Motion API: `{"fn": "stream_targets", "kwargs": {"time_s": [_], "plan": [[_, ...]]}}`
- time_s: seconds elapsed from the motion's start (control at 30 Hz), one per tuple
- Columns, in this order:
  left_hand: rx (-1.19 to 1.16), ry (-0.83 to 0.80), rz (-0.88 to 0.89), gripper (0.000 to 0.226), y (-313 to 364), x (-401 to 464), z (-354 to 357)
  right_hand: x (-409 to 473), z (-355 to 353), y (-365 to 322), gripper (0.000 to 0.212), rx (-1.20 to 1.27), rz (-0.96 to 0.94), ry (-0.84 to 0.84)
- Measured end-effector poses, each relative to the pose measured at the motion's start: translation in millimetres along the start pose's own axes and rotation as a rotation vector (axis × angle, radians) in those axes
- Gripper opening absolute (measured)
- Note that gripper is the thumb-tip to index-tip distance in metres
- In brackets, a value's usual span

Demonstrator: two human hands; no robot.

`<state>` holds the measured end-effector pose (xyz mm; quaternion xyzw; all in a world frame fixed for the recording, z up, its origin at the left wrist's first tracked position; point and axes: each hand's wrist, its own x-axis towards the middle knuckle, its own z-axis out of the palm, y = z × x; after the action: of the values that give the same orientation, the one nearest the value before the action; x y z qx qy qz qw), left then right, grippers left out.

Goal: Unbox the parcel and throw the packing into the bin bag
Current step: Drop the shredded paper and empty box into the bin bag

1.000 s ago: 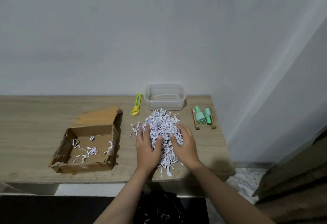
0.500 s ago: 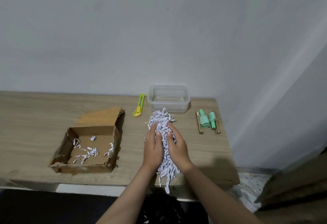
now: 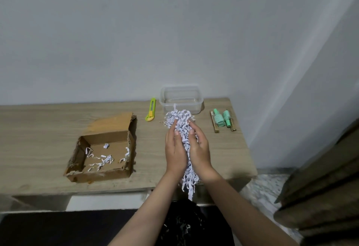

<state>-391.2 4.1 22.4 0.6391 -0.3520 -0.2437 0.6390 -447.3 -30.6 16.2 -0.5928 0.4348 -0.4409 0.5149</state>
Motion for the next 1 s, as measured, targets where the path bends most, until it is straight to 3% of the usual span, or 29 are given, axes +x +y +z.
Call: {"fn": "stream_targets", "kwargs": {"time_s": [0.43, 0.8, 1.0], "plan": [[-0.060, -0.136, 0.008, 0.032, 0, -95, -62, -126, 19, -16, 0.026, 0.201, -0.015, 0.193], [0.072, -0.164, -0.050, 0.034, -36, -125, -88, -165, 27, 21, 0.017, 0.066, 0.031, 0.358], [0.094, -0.172, -0.030, 0.031, -43, -111, -90, -156, 22, 34, 0.010, 0.048, 0.040, 0.366]]}}
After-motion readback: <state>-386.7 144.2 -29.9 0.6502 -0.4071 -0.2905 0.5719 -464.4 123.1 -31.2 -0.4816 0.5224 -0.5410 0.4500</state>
